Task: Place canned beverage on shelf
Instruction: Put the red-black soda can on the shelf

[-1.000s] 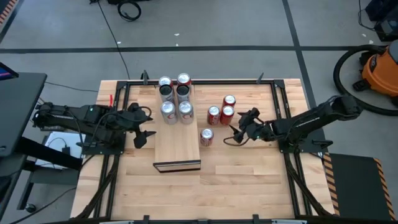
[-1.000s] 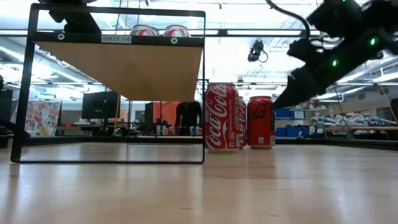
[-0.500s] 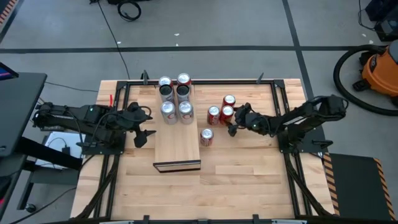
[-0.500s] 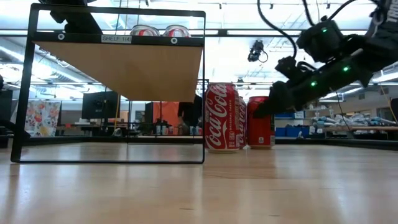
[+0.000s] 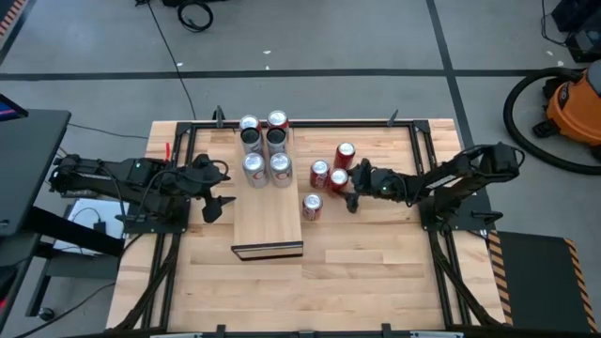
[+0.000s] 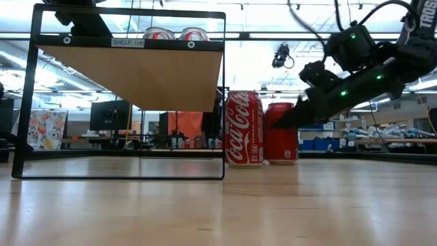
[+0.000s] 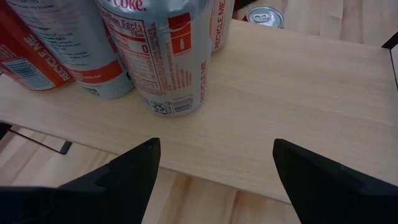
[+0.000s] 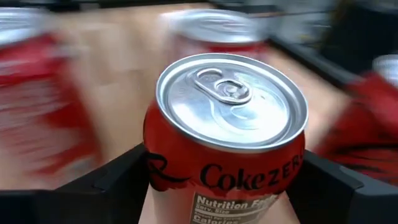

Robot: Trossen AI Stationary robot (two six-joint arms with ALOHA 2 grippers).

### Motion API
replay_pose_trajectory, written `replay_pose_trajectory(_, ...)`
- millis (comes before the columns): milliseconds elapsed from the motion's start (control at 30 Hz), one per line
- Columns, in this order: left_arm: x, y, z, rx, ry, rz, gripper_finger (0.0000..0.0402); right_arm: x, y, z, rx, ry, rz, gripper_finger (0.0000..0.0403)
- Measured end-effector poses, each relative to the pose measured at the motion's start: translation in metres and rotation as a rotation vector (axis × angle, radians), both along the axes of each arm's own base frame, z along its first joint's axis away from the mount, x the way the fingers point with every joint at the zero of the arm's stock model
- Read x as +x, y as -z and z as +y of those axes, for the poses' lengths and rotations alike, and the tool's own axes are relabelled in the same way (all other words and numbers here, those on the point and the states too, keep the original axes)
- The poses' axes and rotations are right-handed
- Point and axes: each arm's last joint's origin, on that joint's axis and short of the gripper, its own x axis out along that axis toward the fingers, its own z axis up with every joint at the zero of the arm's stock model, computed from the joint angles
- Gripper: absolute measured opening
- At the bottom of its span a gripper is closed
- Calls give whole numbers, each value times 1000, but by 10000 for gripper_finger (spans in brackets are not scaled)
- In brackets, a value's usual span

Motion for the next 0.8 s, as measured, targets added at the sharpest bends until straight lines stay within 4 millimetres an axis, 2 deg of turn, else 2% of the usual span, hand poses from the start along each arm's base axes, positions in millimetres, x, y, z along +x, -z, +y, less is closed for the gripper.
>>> replay_pose_trajectory(200, 0, 0, 0, -3, -3, -1, 322, -4, -2, 12, 44, -340, -11, 334)
replay_pose_trajectory(333, 0, 0, 0, -3, -3, -1, 322, -3, 0, 23, 25, -491, -3, 334)
replay_pose_trajectory(467, 0, 0, 0, -4, -3, -1, 322, -2, 0, 32, 46, -530, -3, 334)
replay_pose_trajectory(567, 0, 0, 0, -4, -3, -1, 322, -2, 0, 37, 73, -492, -4, 337)
replay_pose_trajectory(800, 0, 0, 0, -4, -3, -2, 322, -3, 2, 54, 5, -466, 31, 364)
